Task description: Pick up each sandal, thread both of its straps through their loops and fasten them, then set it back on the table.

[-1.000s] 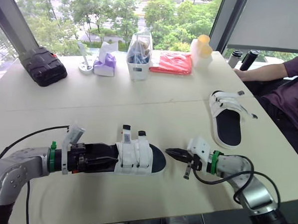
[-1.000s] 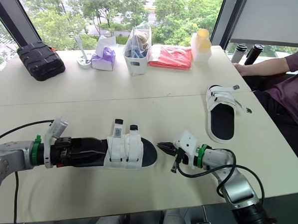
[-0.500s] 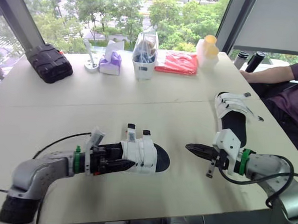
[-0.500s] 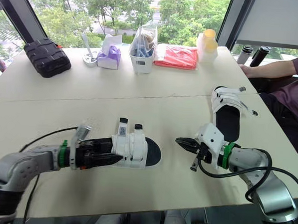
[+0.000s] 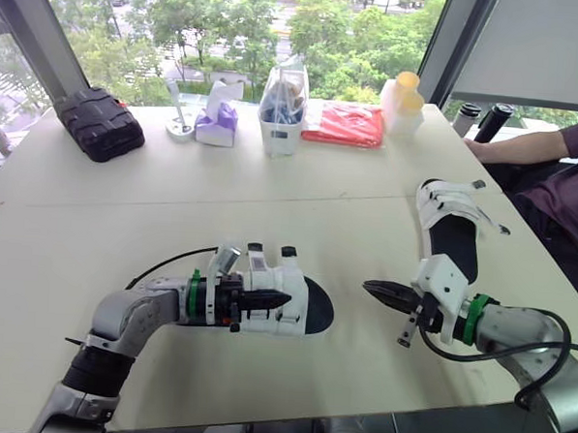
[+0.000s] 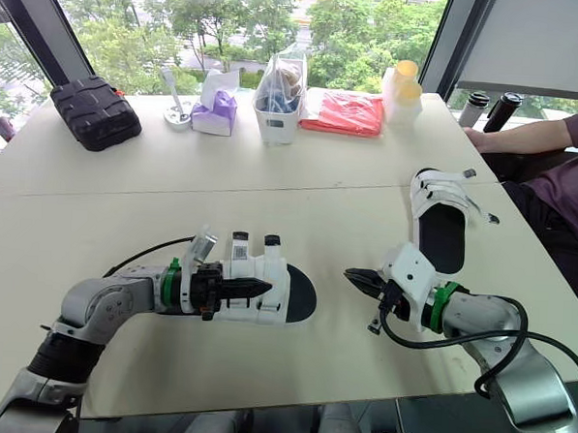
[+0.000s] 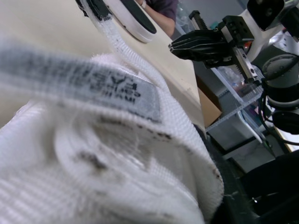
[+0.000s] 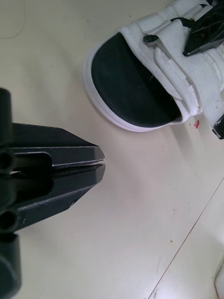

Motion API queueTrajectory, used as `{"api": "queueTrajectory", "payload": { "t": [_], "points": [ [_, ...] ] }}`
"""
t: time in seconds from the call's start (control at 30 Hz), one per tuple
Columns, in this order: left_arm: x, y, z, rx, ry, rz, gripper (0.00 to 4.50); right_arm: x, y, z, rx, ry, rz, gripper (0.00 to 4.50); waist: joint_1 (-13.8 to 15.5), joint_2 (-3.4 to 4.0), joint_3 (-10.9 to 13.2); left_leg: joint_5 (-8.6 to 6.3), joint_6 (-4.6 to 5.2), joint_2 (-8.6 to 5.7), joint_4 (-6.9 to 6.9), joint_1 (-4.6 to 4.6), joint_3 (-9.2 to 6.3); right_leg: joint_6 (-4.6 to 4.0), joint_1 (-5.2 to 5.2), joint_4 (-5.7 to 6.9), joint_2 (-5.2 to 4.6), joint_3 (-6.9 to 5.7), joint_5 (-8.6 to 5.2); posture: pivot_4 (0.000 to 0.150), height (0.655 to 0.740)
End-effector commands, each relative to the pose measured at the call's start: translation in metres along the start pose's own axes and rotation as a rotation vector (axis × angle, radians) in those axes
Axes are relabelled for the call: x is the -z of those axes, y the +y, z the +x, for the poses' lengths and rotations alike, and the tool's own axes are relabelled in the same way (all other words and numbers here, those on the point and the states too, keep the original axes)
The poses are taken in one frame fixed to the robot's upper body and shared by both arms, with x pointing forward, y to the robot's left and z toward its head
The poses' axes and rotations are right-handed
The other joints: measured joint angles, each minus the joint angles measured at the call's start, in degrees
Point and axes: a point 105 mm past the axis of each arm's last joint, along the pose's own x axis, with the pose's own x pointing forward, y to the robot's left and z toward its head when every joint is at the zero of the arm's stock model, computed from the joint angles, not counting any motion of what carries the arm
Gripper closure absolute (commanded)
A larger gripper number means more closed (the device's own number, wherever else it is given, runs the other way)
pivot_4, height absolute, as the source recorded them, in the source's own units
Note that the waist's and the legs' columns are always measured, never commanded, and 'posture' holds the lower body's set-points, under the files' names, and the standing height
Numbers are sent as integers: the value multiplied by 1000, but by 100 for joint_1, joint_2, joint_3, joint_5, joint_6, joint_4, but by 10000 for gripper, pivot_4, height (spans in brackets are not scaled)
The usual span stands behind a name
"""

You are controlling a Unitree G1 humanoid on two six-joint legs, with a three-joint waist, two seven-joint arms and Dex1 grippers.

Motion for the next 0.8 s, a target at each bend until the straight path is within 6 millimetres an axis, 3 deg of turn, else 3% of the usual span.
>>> {"api": "queueTrajectory", "payload": {
  "t": [0.03,0.1,0.2,0.27,0.37,0.5,0.67,0.8],
  "points": [
    [-48,-2,-9,-14,-153,110,44820,-8,-1,-1,20,-32,-17,45000,0,0,0,0,0,0,3,-2,-1,2,0,0,0,0,2,1500,7400],
    [-90,5,-19,-88,-312,158,44820,-7,-4,1,30,-37,-5,45000,7,-4,2,1,-1,-1,12,-4,-3,5,0,5,1,0,6,1500,7400],
    [-133,13,-18,-175,-502,170,44820,-7,-6,8,31,-52,2,45000,-9,-8,5,1,0,0,43,-9,-6,9,2,22,4,-3,17,1500,7400],
    [-152,22,-10,-245,-591,163,44820,-8,-8,13,29,-70,11,45000,-10,-8,4,0,0,-2,57,-6,-2,14,9,25,2,1,20,1500,7400],
    [-173,57,0,-496,-738,108,44820,-10,-11,22,23,-85,5,45000,17,-8,2,15,-26,-11,68,-5,0,26,15,26,-1,9,27,1500,7400],
    [-172,100,-2,-785,-899,-40,44820,-13,-13,32,16,-107,-10,45000,-25,-11,2,16,-28,-15,73,-5,8,35,14,23,-1,22,34,1500,7400],
    [-158,126,-5,-898,-1016,-146,44820,-16,-11,41,28,-144,5,45000,-11,-12,2,14,-25,-15,70,-6,26,36,-4,37,1,39,35,1500,7400],
    [-143,145,-16,-984,-1024,-223,27885,-16,-1,47,27,-152,11,45000,-8,-12,2,13,-24,-21,75,-6,26,43,-1,40,0,41,39,1500,7400]
  ]
}}
